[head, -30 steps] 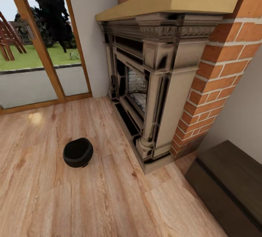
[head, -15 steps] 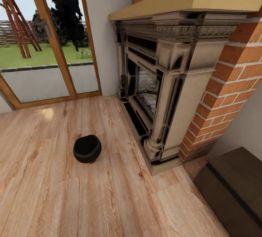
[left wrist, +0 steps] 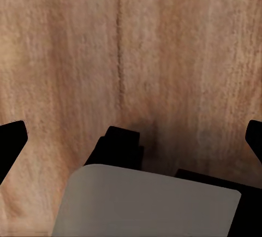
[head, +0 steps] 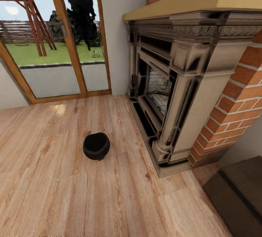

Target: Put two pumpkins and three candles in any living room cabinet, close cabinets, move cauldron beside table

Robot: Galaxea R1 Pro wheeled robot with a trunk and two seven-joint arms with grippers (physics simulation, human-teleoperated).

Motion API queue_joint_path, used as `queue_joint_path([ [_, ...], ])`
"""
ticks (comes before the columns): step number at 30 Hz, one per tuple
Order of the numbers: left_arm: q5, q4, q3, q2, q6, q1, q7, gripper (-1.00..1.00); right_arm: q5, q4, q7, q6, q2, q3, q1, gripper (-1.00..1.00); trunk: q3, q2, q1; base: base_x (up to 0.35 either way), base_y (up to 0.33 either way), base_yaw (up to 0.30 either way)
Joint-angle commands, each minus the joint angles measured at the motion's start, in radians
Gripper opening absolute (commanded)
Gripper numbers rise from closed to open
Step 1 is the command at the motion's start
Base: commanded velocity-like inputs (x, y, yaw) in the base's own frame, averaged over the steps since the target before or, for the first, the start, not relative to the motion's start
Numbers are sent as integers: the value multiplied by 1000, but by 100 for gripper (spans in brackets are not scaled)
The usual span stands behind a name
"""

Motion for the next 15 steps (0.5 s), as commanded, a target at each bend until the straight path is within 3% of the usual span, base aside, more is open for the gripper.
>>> queue_joint_path([
  [1,0,0,0,0,0,0,0,100,0,0,0,1,0,0,0,100,0,0,0,0,0,287],
  [15,0,1,0,1,0,0,0,100,3,0,0,1,2,0,0,100,0,0,0,0,0,289],
])
